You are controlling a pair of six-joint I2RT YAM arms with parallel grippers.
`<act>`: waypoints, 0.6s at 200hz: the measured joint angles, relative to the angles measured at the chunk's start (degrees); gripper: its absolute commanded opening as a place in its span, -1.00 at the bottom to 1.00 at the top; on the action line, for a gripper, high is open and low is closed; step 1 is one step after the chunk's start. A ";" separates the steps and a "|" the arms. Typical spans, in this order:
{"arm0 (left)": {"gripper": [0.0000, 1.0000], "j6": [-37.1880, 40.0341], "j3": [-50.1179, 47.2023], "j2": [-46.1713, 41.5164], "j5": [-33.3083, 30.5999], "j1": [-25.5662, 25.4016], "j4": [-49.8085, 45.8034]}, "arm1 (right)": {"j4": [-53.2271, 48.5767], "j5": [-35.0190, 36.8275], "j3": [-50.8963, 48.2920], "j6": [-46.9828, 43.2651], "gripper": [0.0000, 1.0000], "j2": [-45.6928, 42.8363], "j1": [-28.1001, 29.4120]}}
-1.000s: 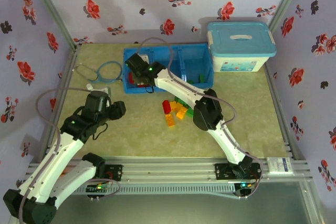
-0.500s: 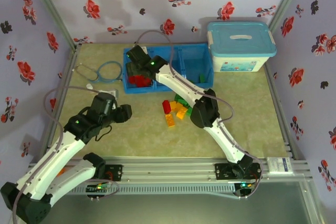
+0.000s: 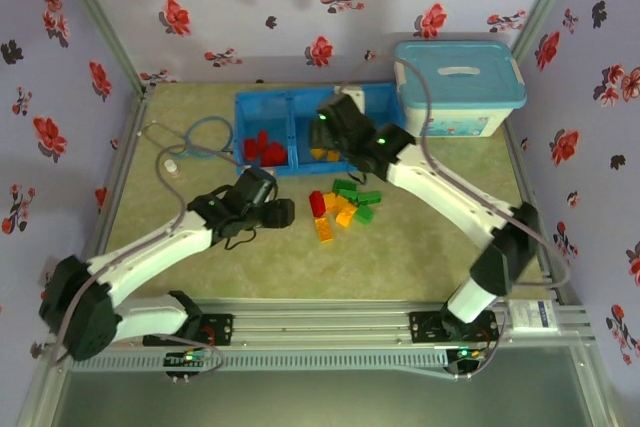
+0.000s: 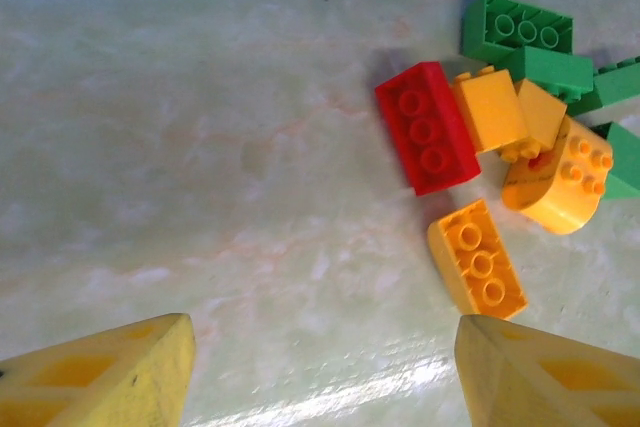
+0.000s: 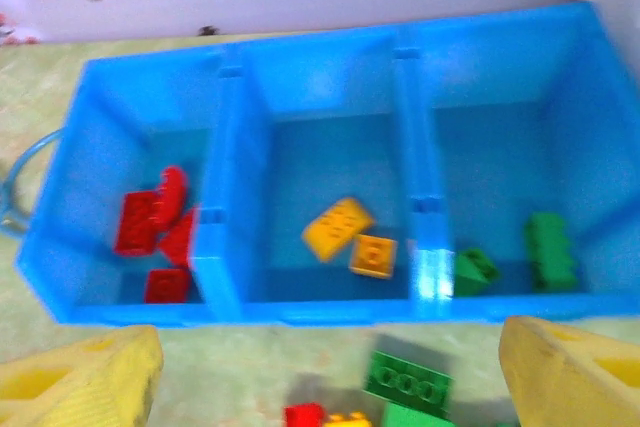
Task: Sort the legos into containers by color
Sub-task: Place the lego in the container, then pick up the lego from the center of the table.
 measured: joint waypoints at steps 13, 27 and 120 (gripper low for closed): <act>0.39 -0.63 1.38 4.22 1.40 0.00 2.62 | 0.81 0.50 -5.51 1.09 0.76 -4.17 -1.16; 0.39 -1.29 3.06 8.74 2.73 0.00 5.16 | 1.29 0.87 -11.30 2.32 0.76 -7.91 -1.97; 0.31 -1.66 13.38 28.02 4.68 0.07 9.70 | 1.36 0.81 -28.26 7.23 0.71 -20.57 -5.11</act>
